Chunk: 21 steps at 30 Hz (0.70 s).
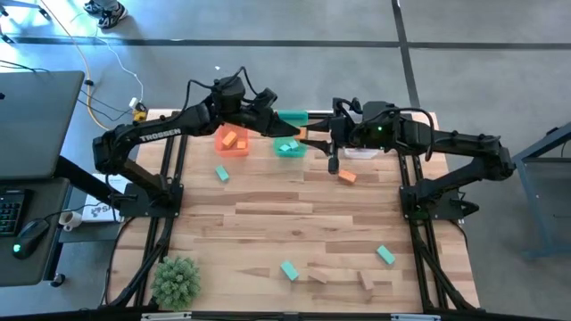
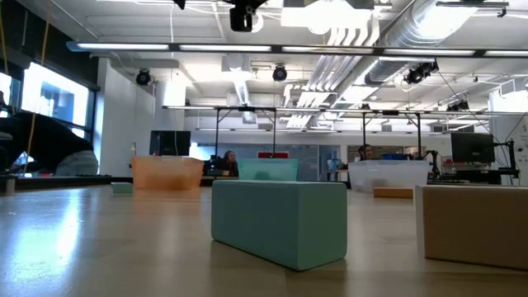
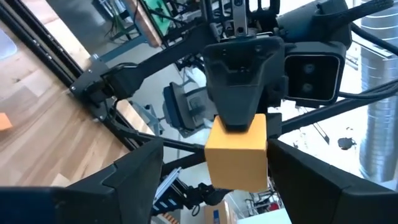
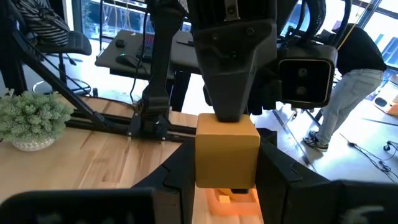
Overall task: Sort & place blocks by color
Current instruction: Put the orange block into the orange bin
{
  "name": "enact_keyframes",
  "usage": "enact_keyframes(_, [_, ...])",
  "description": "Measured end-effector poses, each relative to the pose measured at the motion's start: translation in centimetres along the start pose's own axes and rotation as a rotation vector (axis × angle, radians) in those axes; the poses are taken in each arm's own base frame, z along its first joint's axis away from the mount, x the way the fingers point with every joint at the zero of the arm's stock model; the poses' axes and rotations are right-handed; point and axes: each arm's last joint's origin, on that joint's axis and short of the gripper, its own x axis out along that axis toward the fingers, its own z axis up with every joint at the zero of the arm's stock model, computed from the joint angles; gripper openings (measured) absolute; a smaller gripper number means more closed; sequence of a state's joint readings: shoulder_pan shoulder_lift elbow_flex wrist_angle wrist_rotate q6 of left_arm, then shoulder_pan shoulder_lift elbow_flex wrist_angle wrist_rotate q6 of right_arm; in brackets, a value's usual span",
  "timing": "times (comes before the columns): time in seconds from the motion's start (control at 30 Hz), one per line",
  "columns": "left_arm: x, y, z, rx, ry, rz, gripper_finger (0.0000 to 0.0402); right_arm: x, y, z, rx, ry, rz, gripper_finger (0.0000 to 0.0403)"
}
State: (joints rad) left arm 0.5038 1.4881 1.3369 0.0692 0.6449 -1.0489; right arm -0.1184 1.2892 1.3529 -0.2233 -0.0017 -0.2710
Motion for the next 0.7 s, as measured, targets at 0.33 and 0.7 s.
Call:
enact_keyframes(0.33, [1.13, 0.27, 0.32, -0.002, -0.008, -0.076, 0.0238, 0.0, -0.03, -0.15, 0.0, 0.02, -0.019, 0.0097])
enact_keyframes(0.7, [1.11, 0.27, 0.32, 0.063, -0.007, -0.077, 0.0136, -0.01, -0.54, -0.35, 0.002, 0.029, -0.03, 0.0097])
